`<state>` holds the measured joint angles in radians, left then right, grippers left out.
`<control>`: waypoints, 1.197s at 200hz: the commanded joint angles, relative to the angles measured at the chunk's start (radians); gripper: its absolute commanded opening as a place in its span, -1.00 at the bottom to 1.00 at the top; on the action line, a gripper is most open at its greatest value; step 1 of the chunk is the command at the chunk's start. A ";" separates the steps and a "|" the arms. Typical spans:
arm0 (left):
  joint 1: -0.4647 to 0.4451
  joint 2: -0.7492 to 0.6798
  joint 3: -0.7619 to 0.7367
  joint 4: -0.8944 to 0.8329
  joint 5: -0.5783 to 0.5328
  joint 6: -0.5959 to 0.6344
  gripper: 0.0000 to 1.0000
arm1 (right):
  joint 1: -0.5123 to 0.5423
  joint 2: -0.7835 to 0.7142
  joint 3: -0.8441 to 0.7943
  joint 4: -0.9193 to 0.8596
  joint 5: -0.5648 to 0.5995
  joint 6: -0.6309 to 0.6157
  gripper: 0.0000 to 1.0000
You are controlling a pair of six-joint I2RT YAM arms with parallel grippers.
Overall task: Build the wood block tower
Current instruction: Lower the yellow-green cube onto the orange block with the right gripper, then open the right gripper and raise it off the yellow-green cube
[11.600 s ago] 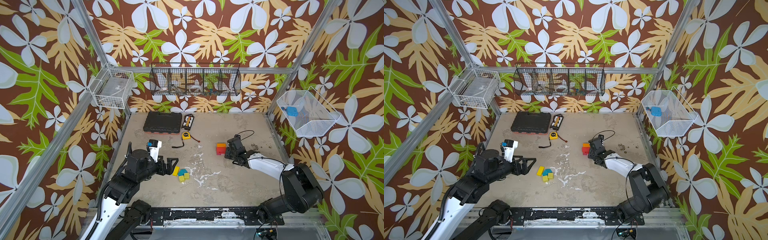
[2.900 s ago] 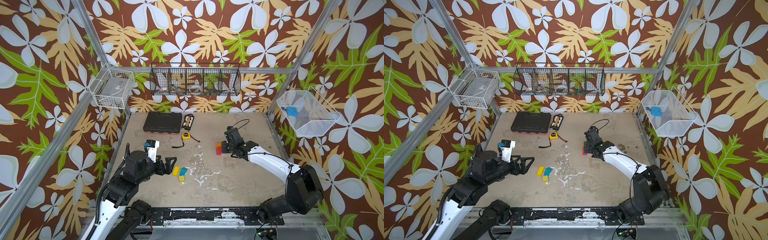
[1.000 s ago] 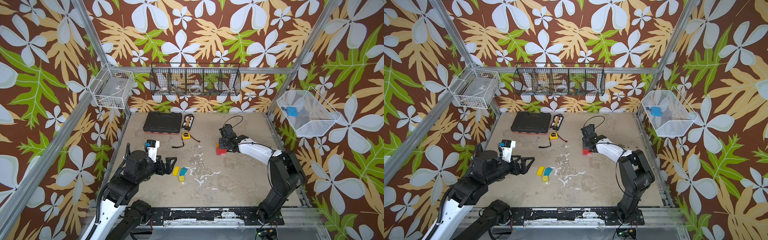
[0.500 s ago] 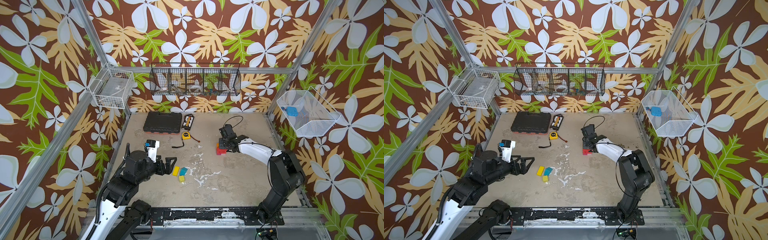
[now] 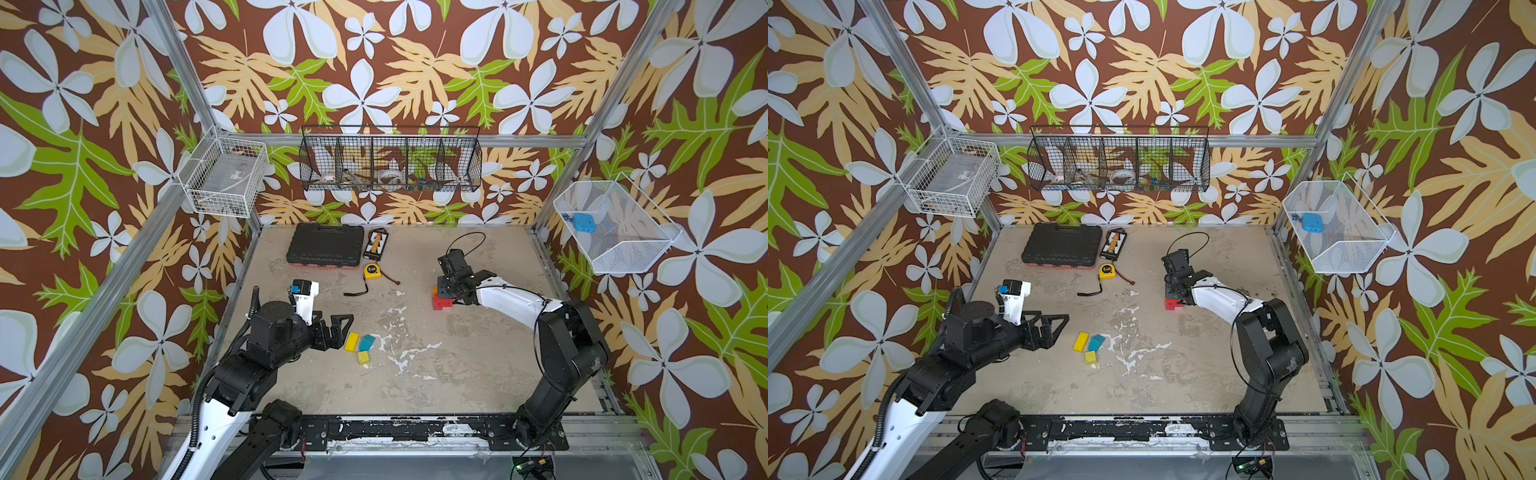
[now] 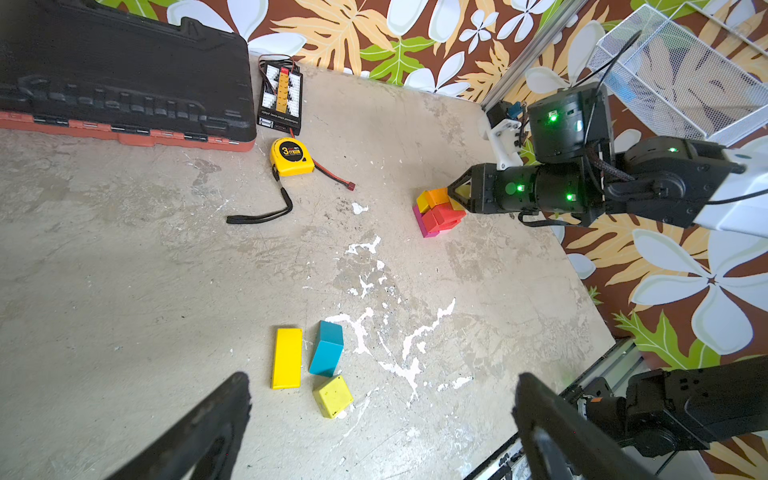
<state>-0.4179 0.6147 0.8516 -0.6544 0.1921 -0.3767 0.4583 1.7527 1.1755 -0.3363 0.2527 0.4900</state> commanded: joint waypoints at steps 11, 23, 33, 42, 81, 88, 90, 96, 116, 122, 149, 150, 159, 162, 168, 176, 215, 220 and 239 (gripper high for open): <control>0.001 -0.002 0.003 0.007 0.005 -0.001 1.00 | 0.000 -0.001 0.000 0.014 0.000 0.001 -0.31; 0.001 -0.003 0.003 0.007 0.005 -0.001 1.00 | 0.000 0.000 -0.001 0.014 0.000 0.001 -0.36; 0.001 -0.001 0.003 0.007 0.005 -0.001 1.00 | -0.001 0.000 0.001 0.015 -0.002 0.001 -0.39; 0.001 -0.002 0.003 0.007 0.004 -0.001 1.00 | 0.000 0.001 0.000 0.015 -0.003 0.001 -0.43; 0.000 -0.003 0.002 0.007 0.004 -0.001 1.00 | -0.001 0.002 0.000 0.017 -0.003 0.001 -0.48; 0.001 -0.003 0.003 0.007 0.005 -0.001 1.00 | 0.000 0.002 0.000 0.016 -0.003 0.001 -0.48; 0.001 -0.003 0.001 0.008 0.005 0.000 1.00 | -0.001 0.002 0.001 0.017 -0.003 0.001 -0.48; 0.001 -0.003 0.003 0.007 0.006 -0.001 1.00 | -0.001 0.003 0.000 0.016 -0.002 0.000 -0.48; 0.001 -0.003 0.003 0.007 0.005 -0.001 1.00 | -0.001 0.003 0.001 0.016 -0.003 -0.001 -0.48; 0.000 -0.003 0.003 0.007 0.005 -0.001 1.00 | 0.000 0.001 0.002 0.016 -0.003 -0.001 -0.47; 0.001 -0.003 0.002 0.007 0.005 -0.001 1.00 | 0.000 -0.001 0.000 0.016 -0.004 -0.002 -0.33; 0.001 -0.003 0.002 0.007 0.005 0.000 1.00 | 0.000 -0.001 0.000 0.015 -0.004 -0.002 -0.32; 0.000 -0.002 0.003 0.007 0.005 0.000 1.00 | 0.000 -0.001 0.000 0.015 -0.004 -0.004 -0.27; 0.001 -0.003 0.002 0.007 0.006 -0.001 1.00 | -0.001 -0.002 0.000 0.015 -0.004 -0.004 -0.26; 0.001 -0.002 0.002 0.007 0.004 -0.001 1.00 | -0.001 -0.002 -0.002 0.015 -0.004 -0.004 -0.22; 0.001 -0.003 0.002 0.007 0.004 -0.001 1.00 | -0.001 -0.004 0.000 0.016 -0.004 -0.005 -0.18; 0.000 -0.003 0.001 0.007 0.005 -0.001 1.00 | -0.001 -0.026 -0.012 0.014 -0.001 -0.005 0.05; 0.001 -0.003 0.002 0.008 0.005 -0.001 1.00 | 0.000 -0.031 -0.013 0.014 0.000 -0.004 0.08; 0.001 -0.003 0.001 0.007 0.005 -0.001 1.00 | 0.000 -0.055 -0.024 0.012 0.005 -0.002 0.17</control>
<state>-0.4179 0.6125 0.8516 -0.6544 0.1921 -0.3771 0.4576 1.7241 1.1614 -0.3290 0.2420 0.4896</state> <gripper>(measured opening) 0.996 0.561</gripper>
